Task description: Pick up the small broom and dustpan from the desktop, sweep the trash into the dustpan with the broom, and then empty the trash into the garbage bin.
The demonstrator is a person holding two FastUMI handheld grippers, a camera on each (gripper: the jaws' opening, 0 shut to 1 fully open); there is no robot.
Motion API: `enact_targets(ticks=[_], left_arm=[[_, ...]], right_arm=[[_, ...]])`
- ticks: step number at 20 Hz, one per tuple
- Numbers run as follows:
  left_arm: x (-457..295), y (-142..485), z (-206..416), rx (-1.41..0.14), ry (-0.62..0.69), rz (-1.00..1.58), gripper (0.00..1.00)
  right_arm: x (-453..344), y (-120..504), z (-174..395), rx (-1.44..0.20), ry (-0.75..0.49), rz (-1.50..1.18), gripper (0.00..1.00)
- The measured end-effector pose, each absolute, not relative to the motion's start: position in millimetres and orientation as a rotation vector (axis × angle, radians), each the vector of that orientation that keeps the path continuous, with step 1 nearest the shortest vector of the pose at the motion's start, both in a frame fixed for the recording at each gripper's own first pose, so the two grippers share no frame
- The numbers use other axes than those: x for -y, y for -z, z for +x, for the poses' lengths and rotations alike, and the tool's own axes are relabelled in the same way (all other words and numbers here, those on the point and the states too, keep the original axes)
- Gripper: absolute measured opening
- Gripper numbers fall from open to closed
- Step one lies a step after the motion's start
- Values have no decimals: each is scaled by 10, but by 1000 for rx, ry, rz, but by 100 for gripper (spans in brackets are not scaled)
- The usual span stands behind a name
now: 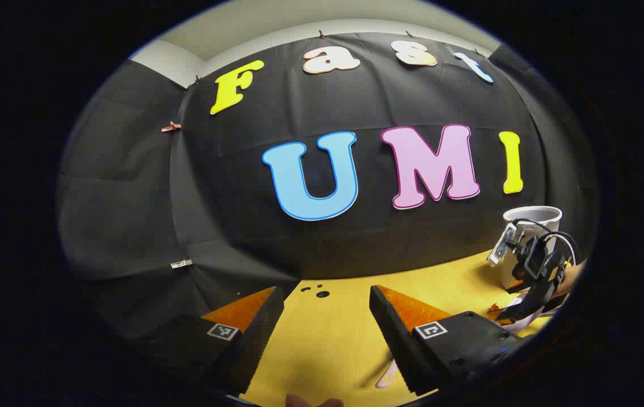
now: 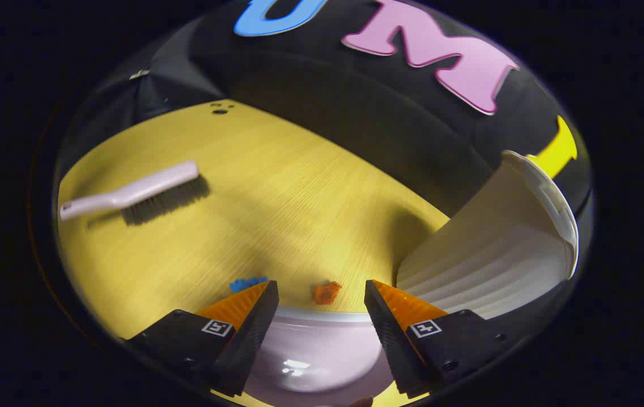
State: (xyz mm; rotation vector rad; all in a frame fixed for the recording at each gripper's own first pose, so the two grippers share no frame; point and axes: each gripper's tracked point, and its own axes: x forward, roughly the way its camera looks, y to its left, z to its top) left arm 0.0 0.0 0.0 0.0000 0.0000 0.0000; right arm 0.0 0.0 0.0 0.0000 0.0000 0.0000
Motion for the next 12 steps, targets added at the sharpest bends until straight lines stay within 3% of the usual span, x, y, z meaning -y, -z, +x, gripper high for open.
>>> enact_targets(ticks=[3,12], left_arm=[[97,-20,24,11,20,4,97],[255,-9,16,1,44,0,97]], right_arm=[[185,-187,-222,81,23,86,97],[345,-202,-472,99,18,113,96]])
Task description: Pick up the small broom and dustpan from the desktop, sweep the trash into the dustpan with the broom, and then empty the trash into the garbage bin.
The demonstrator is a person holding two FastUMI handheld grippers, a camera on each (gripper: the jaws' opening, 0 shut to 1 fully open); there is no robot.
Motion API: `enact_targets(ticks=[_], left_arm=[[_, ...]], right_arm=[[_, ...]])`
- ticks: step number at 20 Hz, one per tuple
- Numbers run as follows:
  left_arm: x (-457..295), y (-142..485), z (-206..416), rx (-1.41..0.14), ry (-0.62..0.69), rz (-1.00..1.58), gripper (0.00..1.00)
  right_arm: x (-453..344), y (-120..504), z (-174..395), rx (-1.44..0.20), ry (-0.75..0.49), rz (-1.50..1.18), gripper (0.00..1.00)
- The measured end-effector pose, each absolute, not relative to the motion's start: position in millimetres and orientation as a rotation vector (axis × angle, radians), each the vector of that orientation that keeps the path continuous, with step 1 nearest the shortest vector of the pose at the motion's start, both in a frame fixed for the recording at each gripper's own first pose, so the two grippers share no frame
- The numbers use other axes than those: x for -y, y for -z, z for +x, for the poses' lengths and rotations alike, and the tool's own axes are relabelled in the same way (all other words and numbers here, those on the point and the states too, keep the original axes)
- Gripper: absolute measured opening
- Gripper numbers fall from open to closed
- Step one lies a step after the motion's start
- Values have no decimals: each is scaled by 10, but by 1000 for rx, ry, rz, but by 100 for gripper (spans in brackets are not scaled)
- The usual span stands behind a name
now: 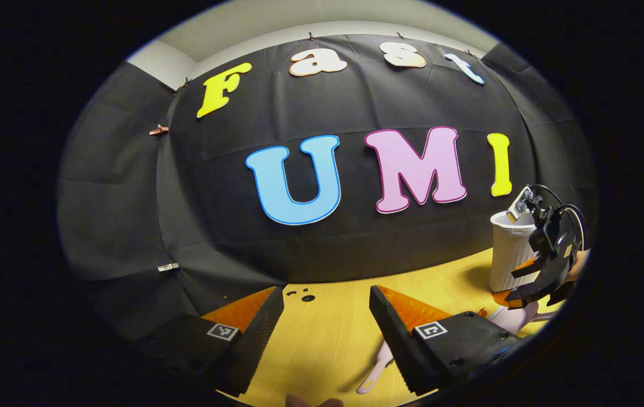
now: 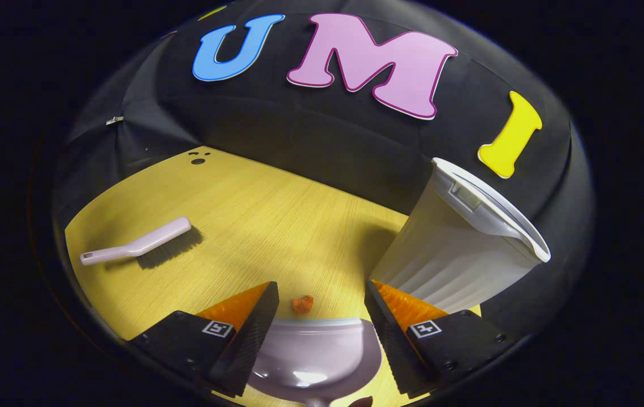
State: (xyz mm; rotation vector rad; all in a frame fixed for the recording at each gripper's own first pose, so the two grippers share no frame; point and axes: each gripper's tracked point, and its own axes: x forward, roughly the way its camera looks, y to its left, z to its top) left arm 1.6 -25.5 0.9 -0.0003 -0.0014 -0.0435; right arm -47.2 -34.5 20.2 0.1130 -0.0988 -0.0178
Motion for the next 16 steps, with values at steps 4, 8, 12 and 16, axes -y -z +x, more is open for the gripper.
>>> enact_targets(ticks=[4,8,12,16], left_arm=[[265,28,17,0,44,2,97],[284,94,74,-8,48,-6,97],[317,145,110,-12,58,-10,97],[339,200,137,-17,70,-6,97]], right_arm=[[388,-83,-706,82,-5,112,97],[347,213,-1015,30,-56,108,96],[282,651,-1335,-73,-112,106,97],[216,1066,-1551,-183,-144,115,97]])
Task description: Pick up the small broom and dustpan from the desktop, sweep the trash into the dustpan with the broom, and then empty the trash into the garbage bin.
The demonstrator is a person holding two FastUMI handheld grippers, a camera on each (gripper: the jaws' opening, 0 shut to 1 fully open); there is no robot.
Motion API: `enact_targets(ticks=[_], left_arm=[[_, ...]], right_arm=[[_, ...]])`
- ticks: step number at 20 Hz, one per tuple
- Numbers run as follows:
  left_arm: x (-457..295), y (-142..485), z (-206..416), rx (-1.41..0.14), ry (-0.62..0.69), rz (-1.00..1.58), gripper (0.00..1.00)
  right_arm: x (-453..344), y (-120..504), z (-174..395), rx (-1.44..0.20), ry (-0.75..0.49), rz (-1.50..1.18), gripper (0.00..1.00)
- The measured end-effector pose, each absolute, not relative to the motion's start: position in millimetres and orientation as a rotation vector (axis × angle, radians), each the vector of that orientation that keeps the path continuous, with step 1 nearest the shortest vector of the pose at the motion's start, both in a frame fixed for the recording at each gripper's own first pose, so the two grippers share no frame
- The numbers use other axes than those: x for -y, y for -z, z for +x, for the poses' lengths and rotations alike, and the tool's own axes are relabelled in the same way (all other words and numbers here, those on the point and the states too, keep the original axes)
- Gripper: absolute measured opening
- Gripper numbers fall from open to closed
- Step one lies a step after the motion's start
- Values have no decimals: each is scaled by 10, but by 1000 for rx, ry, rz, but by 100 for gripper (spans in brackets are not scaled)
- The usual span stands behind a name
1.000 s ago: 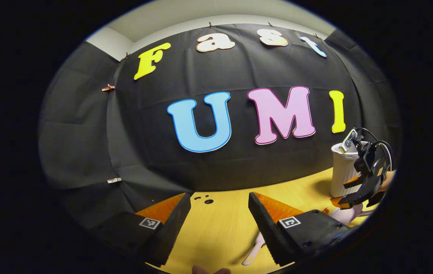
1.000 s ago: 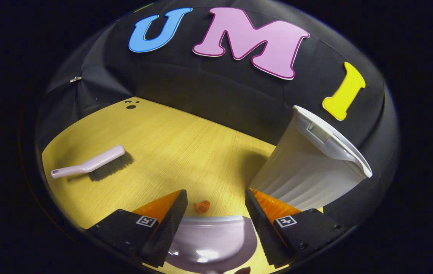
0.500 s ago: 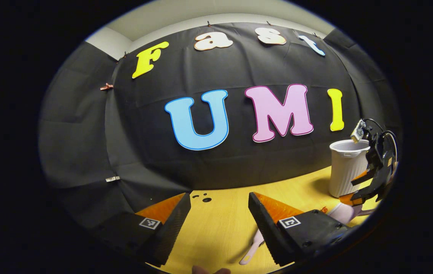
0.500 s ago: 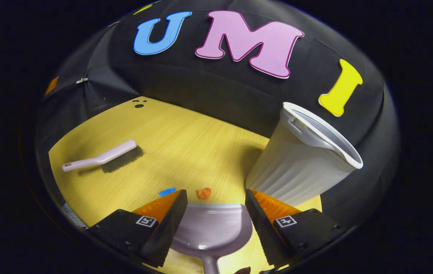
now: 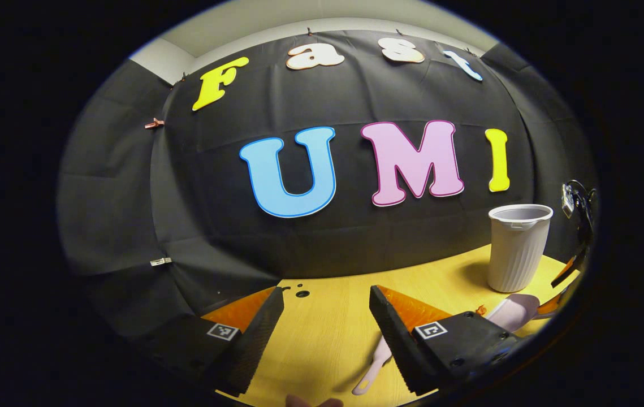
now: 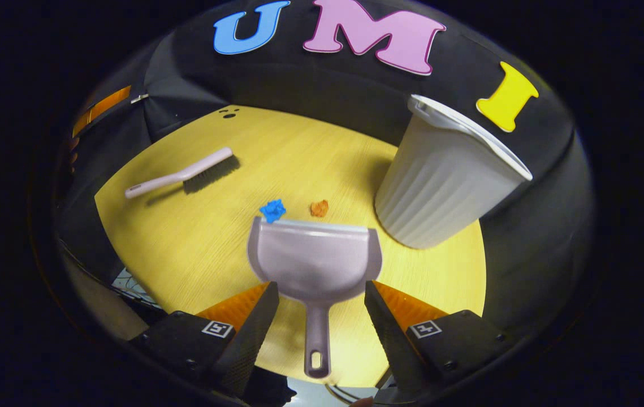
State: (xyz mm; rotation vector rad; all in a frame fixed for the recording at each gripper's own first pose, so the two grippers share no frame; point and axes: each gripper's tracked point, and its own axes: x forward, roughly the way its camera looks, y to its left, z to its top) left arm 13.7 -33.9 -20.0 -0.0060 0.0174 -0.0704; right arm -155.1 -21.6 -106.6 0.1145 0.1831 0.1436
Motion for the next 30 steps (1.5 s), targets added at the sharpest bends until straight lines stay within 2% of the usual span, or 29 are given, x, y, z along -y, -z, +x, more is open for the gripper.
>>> enact_targets(ticks=[4,9,12,14,21,22,23,24,25,26,27,30], left_arm=[[381,265,165,-31,83,-9,97],[377,305,171,-33,90,6,97],[341,310,177,-37,89,18,97],[300,337,177,-43,85,21,97],[270,478,298,-77,85,6,97],[280,479,329,-80,89,4,97],[293,504,353,-84,94,3,97],[314,525,390,-92,102,3,97],[344,574,422,-105,117,3,97],[401,621,452,-128,139,4,97],[455,710,476,-157,169,4,97],[724,991,542,-271,267,8,97]], right_arm=[[124,1436,-1513,-309,-176,96,97],[-17,1767,-1183,-463,-205,136,95],[-69,1882,-1008,-523,-216,206,89],[-88,1933,-914,-553,-221,232,78],[-114,1902,-758,-604,-251,254,76],[-102,1907,-751,-613,-251,258,68],[-69,1895,-764,-625,-243,268,67],[-76,1918,-761,-637,-239,278,49],[-83,1910,-764,-631,-240,270,41],[-95,1913,-756,-626,-245,256,37],[-97,1905,-753,-614,-246,249,43],[-124,1897,-765,-585,-273,230,37]])
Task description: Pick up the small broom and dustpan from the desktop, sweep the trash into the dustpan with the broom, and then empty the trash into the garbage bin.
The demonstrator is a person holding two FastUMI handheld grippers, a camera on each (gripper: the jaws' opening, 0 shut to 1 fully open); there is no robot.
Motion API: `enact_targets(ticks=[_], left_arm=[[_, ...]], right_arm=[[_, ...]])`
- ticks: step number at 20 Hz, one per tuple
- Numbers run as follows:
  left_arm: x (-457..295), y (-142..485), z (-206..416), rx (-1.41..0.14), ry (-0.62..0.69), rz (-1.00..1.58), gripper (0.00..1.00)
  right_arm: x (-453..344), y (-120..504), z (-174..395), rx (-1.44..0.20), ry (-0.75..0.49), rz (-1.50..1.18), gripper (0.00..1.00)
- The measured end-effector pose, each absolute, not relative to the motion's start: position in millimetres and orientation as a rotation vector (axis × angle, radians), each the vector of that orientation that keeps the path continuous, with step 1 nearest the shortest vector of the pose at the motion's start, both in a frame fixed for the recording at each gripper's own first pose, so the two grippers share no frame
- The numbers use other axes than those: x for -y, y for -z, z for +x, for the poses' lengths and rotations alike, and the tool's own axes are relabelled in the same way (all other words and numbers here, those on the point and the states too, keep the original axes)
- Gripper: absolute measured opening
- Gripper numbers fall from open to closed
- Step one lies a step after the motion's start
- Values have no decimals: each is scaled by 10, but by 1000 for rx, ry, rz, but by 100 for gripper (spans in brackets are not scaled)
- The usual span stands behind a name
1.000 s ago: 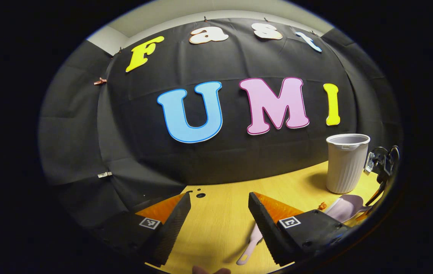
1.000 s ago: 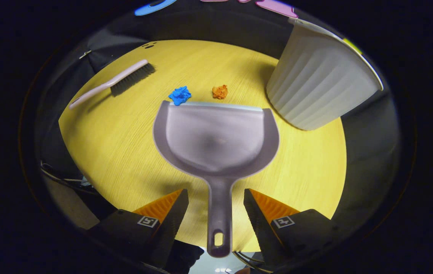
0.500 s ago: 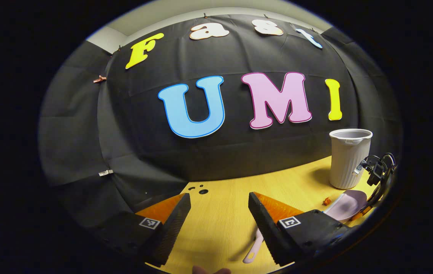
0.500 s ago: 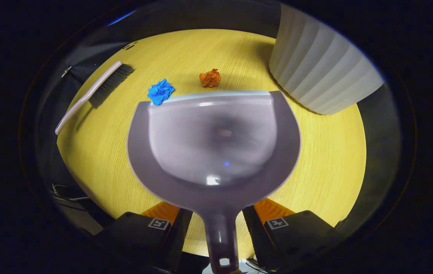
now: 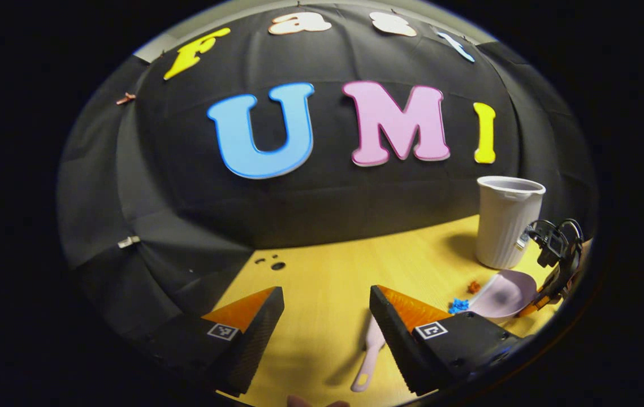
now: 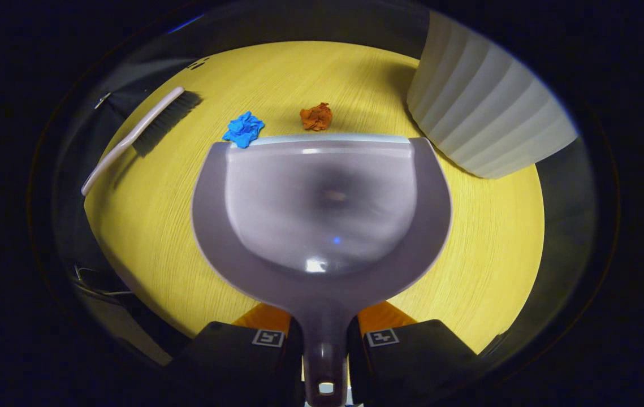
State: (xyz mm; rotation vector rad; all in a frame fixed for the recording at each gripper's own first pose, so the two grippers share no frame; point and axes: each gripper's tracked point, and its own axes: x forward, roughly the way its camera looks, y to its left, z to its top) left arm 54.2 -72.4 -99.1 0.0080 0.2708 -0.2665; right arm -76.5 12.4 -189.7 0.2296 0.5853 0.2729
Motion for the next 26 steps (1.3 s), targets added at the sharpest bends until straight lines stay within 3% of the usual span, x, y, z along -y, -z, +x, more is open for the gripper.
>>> enact_targets(ticks=[6,12,13,14,20,26], left_arm=[[1216,1701,524,-550,472,25,98],[1351,2355,542,-798,541,98,96],[1351,2467,520,-841,545,108,100],[1354,2575,506,-883,545,133,96],[1529,2971,644,-1000,527,212,92],[1711,3044,794,-991,548,223,71]], right_arm=[[-159,1912,-1104,-549,-345,170,35],[-72,1952,-1409,-533,-369,196,35],[-67,1976,-1415,-533,-370,193,35],[-55,2013,-1444,-539,-373,191,35],[41,2116,-1522,-548,-360,199,35],[38,2107,-1541,-548,-363,195,35]])
